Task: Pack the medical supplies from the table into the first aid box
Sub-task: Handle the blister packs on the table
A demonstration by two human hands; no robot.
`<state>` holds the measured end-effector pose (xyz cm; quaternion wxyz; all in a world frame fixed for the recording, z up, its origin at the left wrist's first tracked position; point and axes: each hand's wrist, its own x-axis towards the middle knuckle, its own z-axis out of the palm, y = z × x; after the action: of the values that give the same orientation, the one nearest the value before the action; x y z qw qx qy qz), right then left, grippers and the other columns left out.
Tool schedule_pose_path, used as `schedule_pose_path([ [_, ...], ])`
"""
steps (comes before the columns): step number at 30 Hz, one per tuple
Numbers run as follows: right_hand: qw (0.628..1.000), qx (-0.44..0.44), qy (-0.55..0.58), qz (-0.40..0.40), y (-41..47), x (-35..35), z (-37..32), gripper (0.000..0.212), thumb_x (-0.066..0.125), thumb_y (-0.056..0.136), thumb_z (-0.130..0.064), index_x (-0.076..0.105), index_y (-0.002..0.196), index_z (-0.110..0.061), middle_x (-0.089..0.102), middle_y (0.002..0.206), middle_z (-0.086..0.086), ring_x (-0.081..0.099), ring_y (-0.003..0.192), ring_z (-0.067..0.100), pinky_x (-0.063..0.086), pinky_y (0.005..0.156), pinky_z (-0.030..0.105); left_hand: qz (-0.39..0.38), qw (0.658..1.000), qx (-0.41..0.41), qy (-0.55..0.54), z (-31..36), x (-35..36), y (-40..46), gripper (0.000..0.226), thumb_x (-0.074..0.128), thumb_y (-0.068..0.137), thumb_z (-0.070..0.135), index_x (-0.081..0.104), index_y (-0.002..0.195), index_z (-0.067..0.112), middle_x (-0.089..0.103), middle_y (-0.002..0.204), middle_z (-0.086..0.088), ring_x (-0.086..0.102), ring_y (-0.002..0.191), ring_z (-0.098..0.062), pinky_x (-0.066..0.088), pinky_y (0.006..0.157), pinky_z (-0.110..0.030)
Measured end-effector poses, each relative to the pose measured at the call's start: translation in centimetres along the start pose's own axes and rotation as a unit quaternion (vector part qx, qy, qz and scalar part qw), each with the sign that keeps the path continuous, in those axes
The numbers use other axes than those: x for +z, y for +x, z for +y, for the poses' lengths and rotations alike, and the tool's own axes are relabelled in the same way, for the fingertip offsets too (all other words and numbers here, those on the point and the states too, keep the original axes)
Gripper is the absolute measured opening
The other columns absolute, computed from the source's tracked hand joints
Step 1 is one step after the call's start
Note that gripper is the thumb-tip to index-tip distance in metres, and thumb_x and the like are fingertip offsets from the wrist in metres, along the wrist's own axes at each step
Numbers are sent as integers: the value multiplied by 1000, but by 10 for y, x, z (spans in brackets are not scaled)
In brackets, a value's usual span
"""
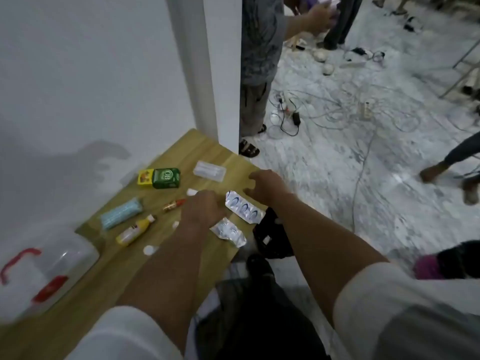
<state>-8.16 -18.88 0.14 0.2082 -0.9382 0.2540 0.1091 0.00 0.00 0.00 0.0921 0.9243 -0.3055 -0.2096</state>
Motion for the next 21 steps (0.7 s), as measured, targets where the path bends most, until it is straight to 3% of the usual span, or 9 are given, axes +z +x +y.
schedule_pose_path([
  [3, 999, 22, 17, -36, 11, 42, 20, 57, 67, 91, -47, 56, 138, -16, 60, 136, 10, 55, 127, 32, 50, 98, 42, -35, 998, -14, 44, -6, 45, 15, 36, 67, 82, 51, 65, 109, 26, 69, 110, -3, 70, 104, -29, 53, 83, -38],
  [5, 997, 48, 9, -62, 7, 72, 25, 63, 68, 86, -52, 52, 136, -17, 54, 132, 13, 53, 123, 36, 52, 92, 46, -50, 993, -36, 96, -8, 70, 14, 54, 74, 78, 57, 61, 122, 30, 63, 119, -1, 66, 108, -27, 50, 87, -40],
  [7, 997, 69, -8, -45, 7, 93, 27, 68, 68, 85, -55, 48, 138, -19, 47, 135, 12, 48, 124, 36, 52, 90, 49, -54, 990, -39, 126, -10, 85, 19, 73, 80, 73, 63, 53, 134, 33, 55, 129, -4, 60, 115, -29, 47, 90, -42],
  [10, 996, 80, -4, -32, 6, 105, 28, 62, 65, 90, -50, 46, 143, -24, 48, 137, 10, 46, 127, 35, 48, 92, 50, -70, 992, -51, 94, -12, 90, 28, 83, 82, 76, 59, 45, 143, 29, 48, 135, -10, 51, 122, -33, 46, 92, -45],
  [14, 987, 103, 120, -18, 8, 109, 31, 48, 69, 86, -35, 54, 129, -19, 62, 121, 11, 59, 114, 35, 52, 83, 43, -75, 996, -47, 26, -14, 91, 39, 67, 81, 81, 48, 50, 135, 25, 53, 132, -12, 50, 120, -36, 47, 92, -46],
  [17, 969, 143, 200, -6, 2, 105, 41, 38, 66, 85, -24, 57, 122, -16, 69, 110, 10, 65, 101, 32, 54, 78, 39, -68, 998, -11, 1, -8, 93, 39, 47, 70, 92, 27, 54, 137, 25, 59, 131, -10, 56, 117, -35, 49, 91, -45],
  [20, 935, 191, 295, 37, -22, 103, 59, 7, 56, 92, -16, 59, 97, -16, 64, 83, 5, 59, 74, 26, 47, 66, 36, -70, 997, 28, -9, 5, 93, 32, 36, 60, 95, 14, 58, 131, 20, 61, 128, -10, 61, 113, -33, 50, 91, -43],
  [21, 922, 209, 321, 59, -32, 104, 67, 5, 53, 94, -15, 58, 93, -16, 60, 77, 2, 54, 68, 22, 42, 62, 34, -69, 997, 33, -22, 10, 91, 29, 34, 62, 95, 15, 59, 129, 20, 61, 127, -10, 62, 113, -33, 50, 92, -43],
])
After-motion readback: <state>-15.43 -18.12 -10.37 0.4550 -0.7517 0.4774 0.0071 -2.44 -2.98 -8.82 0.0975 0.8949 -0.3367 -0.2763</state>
